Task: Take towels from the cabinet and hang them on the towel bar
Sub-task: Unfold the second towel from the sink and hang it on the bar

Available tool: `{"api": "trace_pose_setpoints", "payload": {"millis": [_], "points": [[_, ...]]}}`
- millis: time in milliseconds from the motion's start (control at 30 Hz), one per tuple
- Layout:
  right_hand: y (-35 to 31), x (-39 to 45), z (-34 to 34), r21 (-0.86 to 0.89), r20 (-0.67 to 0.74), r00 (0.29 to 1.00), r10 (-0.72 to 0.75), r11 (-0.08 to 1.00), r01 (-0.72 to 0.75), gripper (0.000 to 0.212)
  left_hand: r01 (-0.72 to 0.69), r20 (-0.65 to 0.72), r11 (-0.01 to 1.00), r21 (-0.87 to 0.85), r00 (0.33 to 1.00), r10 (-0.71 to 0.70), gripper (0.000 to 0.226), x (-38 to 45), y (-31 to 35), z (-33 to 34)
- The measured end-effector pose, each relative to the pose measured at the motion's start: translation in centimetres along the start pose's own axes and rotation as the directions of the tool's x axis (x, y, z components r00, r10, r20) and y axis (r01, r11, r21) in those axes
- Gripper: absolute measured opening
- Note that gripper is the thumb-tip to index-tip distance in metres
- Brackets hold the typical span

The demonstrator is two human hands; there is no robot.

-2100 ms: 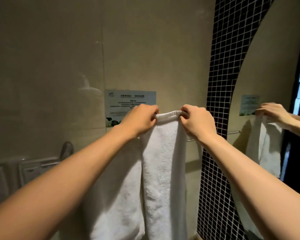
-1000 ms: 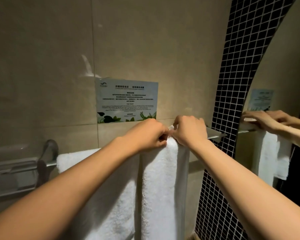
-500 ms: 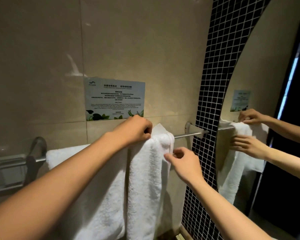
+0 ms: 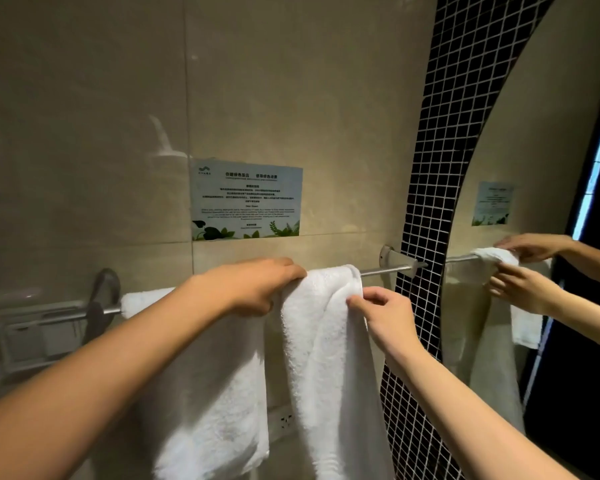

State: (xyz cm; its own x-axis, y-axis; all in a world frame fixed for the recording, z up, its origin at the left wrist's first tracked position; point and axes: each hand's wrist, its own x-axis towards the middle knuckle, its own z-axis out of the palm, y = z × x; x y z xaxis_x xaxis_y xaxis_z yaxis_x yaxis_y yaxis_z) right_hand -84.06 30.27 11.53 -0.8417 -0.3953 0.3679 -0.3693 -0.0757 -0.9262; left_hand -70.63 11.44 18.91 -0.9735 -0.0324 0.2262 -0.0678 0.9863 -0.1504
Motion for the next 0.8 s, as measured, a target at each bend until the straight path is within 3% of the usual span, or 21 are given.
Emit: {"api": "trace_pose_setpoints", "payload": {"millis": [300, 467, 533, 633, 700, 800], "points": [[-2.2, 1.3, 0.0, 0.094, -0.063, 0.998, 0.008, 0.996, -0.002, 0.006, 0.024, -0.285, 0.999, 0.047, 0.958, -0.009, 0.016, 0.1, 0.6, -0.9], [-2.8, 2.3, 0.7, 0.105, -0.113, 0.993, 0.037, 0.994, -0.025, 0.002, 0.166, -0.415, 0.983, 0.077, 0.902, -0.120, 0.011, 0.8, 0.2, -1.3], [-3.0, 3.1, 0.9, 0.109, -0.154, 0.987, 0.049, 0.994, -0.032, 0.006, 0.247, -0.401, 0.962, 0.118, 0.898, -0.182, 0.013, 1.2, -0.2, -1.7], [-2.8, 3.7, 1.3, 0.072, -0.187, 0.980, 0.064, 0.996, -0.052, 0.018, 0.284, -0.267, 0.950, 0.131, 0.933, -0.242, 0.015, 1.4, -0.6, -1.6], [-2.5, 3.6, 1.6, 0.040, -0.195, 0.978, 0.074, 0.997, -0.068, 0.022, 0.260, -0.230, 0.957, 0.131, 0.947, -0.225, 0.025, 1.1, -0.6, -1.1], [-2.3, 3.6, 1.6, 0.019, -0.197, 0.975, 0.101, 0.995, -0.100, 0.026, 0.118, -0.296, 0.991, 0.062, 0.950, -0.095, 0.018, -0.1, 0.5, -0.7]]}}
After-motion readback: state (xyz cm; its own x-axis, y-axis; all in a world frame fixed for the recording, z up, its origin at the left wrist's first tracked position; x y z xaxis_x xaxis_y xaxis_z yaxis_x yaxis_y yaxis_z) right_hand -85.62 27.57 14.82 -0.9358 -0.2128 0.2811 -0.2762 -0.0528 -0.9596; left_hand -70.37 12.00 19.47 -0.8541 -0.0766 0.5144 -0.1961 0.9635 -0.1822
